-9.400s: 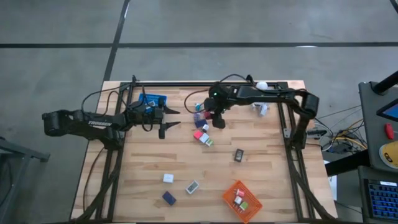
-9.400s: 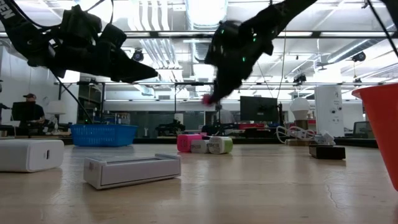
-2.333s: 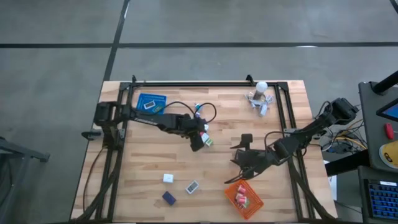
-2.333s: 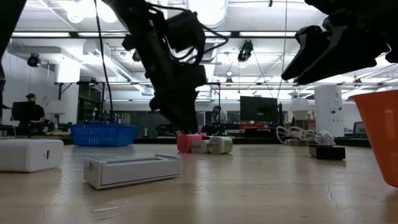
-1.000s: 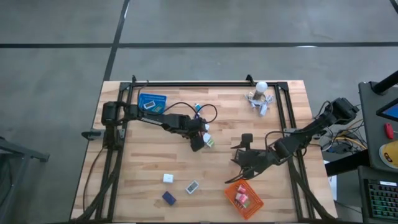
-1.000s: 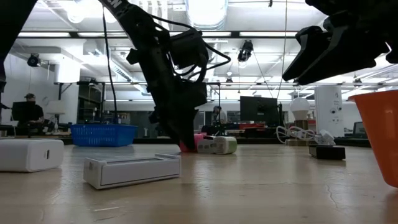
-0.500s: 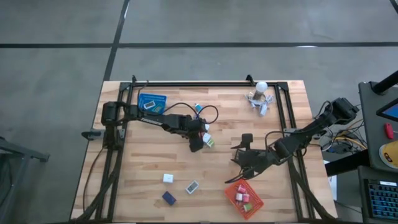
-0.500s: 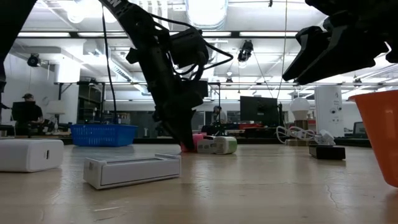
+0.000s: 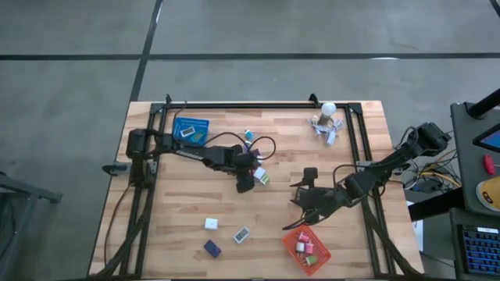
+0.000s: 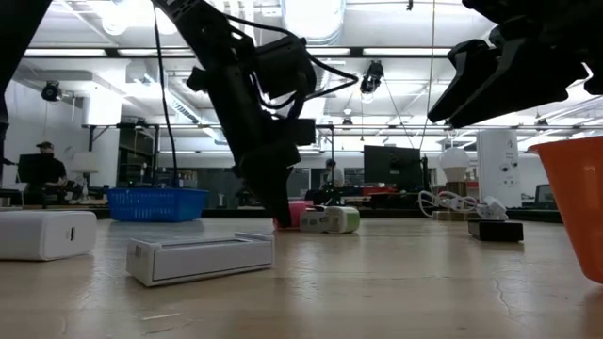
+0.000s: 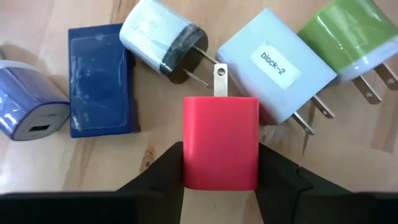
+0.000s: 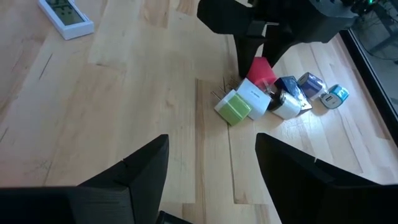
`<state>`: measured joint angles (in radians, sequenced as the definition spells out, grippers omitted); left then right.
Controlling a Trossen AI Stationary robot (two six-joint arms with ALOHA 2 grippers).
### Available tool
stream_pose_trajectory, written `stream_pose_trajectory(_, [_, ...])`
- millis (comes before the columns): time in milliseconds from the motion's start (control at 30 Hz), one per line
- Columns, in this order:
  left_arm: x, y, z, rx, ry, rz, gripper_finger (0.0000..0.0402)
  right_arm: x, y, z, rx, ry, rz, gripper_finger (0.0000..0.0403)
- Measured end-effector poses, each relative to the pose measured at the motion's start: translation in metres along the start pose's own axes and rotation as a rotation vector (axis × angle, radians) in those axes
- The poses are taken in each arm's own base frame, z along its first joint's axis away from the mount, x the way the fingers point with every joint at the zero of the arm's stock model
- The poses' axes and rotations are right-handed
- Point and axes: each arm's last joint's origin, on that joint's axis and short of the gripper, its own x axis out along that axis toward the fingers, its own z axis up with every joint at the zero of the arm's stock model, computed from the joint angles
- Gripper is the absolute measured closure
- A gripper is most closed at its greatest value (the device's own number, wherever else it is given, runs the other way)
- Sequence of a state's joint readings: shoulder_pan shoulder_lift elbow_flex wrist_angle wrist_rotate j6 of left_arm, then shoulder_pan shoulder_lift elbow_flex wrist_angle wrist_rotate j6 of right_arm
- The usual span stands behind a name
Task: Pick & Place Office items
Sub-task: Put the pink charger adapter into the orange bin
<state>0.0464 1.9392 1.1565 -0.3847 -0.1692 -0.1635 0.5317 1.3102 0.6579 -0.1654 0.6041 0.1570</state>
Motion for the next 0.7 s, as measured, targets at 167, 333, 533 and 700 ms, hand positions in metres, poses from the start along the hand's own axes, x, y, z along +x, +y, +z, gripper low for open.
stream_pose_trajectory(167, [-0.008, 0.002, -0.006, 0.001, -0.019, 0.010, 0.0257, 0.000, 0.000, 0.000, 0.002, -0.003, 0.000, 0.0170])
stream_pose_trajectory(333, [-0.024, 0.008, -0.022, -0.024, -0.077, 0.033, 0.0257, 0.000, 0.000, 0.000, 0.005, -0.017, 0.002, 0.0170])
stream_pose_trajectory(533, [-0.053, 0.018, -0.047, -0.058, -0.304, 0.005, 0.0257, 0.001, 0.001, 0.000, 0.012, -0.038, 0.004, 0.0170])
stream_pose_trajectory(700, [-0.072, 0.028, -0.078, -0.078, -0.533, -0.019, 0.0257, 0.003, 0.002, 0.002, 0.005, -0.141, 0.012, 0.0170])
